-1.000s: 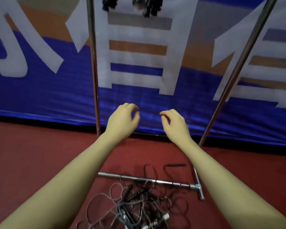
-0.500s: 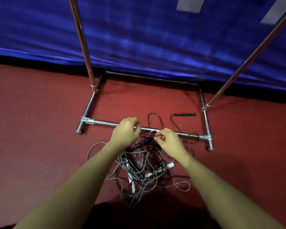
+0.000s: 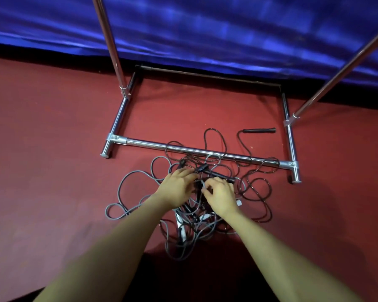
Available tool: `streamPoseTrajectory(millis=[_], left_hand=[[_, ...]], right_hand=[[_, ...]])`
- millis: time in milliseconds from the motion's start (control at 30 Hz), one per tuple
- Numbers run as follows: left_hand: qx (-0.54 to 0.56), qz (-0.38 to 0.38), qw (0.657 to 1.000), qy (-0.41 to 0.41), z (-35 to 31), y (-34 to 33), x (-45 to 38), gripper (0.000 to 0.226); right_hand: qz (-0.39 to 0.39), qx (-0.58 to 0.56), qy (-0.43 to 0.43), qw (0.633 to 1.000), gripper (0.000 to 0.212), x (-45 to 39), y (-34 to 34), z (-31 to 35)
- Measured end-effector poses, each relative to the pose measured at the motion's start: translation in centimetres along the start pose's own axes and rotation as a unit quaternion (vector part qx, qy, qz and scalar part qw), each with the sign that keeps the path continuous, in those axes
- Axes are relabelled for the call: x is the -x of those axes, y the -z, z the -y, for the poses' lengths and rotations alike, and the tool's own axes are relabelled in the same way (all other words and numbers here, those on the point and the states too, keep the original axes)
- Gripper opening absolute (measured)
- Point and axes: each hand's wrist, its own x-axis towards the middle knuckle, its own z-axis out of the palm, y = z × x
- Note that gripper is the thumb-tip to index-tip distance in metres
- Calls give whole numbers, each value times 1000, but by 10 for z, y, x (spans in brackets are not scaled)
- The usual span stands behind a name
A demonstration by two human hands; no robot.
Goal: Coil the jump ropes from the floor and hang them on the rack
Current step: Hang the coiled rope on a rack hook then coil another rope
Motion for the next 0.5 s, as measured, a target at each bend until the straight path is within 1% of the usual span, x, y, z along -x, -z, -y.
streamPoseTrajectory(millis=[67, 133, 200, 267, 367, 500], left_hand=[[13, -23, 1000, -2, -1, 3, 4, 40], [43, -59, 997, -1, -5, 13, 6, 37], [77, -92, 993, -12, -12, 28, 9, 32], [108, -104, 988, -29, -20, 45, 12, 25], [150, -103, 983, -9, -38, 78, 22, 17], [205, -154, 966, -29, -66, 127, 38, 12]], right_hand=[[-38, -70, 17, 997, 9, 6, 9, 1], [-55, -112, 40, 991, 7, 13, 25, 6], [-56, -119, 74, 989, 10, 18, 42, 12], [-71, -120, 102, 985, 13, 21, 59, 20], [-126, -143, 109, 976, 14, 22, 91, 34], [-157, -171, 127, 964, 14, 23, 141, 59]])
